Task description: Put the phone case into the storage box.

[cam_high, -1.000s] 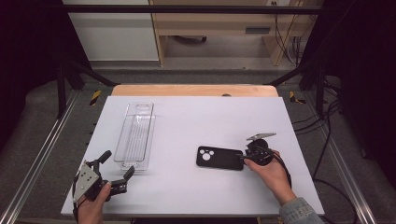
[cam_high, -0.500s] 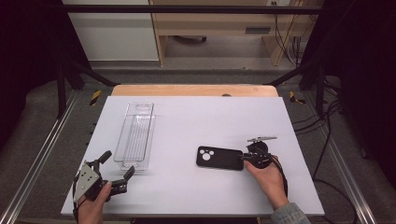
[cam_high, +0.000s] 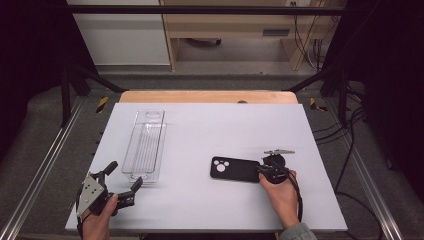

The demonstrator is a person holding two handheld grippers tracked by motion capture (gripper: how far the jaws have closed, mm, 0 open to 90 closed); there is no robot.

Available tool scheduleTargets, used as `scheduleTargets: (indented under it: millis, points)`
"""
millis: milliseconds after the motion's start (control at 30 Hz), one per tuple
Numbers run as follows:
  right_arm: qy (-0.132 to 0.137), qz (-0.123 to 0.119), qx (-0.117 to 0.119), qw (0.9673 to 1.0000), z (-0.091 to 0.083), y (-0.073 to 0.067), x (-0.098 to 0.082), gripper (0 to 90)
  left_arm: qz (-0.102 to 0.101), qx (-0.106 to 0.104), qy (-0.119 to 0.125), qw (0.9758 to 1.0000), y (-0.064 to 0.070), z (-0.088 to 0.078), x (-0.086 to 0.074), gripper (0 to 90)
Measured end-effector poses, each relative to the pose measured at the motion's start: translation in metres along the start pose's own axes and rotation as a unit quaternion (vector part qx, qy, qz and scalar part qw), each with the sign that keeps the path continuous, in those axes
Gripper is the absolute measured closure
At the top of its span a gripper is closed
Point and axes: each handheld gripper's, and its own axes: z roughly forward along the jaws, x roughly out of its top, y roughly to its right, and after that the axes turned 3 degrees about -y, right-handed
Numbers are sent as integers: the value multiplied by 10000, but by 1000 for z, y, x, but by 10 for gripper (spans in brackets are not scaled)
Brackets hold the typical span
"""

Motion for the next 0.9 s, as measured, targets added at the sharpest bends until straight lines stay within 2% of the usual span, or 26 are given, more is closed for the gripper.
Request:
scheduleTargets:
  millis: [33,100,133,267,367,433,533,700,767,900]
  points:
    - [62,141,-87,9998,0,-3,-2,803,-4,-3,0,10000,0,0,0,12]
    - [113,165,-132,9997,0,-3,-3,824,-5,-22,-3,10000,0,1,0,12]
    - [167,320,-163,9992,0,-3,-4,841,-1,-39,-6,10000,0,2,0,12]
    - [228,433,-257,9985,-1,-6,-7,870,-44,-44,-1,10000,0,2,-1,12]
    - [339,628,-196,9973,0,-6,-10,882,-66,-33,14,10000,-1,2,-1,12]
    - [395,619,-231,9970,0,-6,-11,883,-77,-39,12,10000,-1,2,-1,12]
    - [522,739,-100,9959,-3,-5,-12,886,-62,-1,15,10000,-2,1,-1,12]
    - [684,691,-21,9953,-11,-1,-7,888,-56,78,-4,10000,-4,1,-1,12]
    - [848,652,31,9943,-15,6,-4,888,-36,110,-9,9999,-3,0,0,12]
    - [963,578,77,9936,-16,14,-6,888,-5,118,-11,9999,-2,-1,0,11]
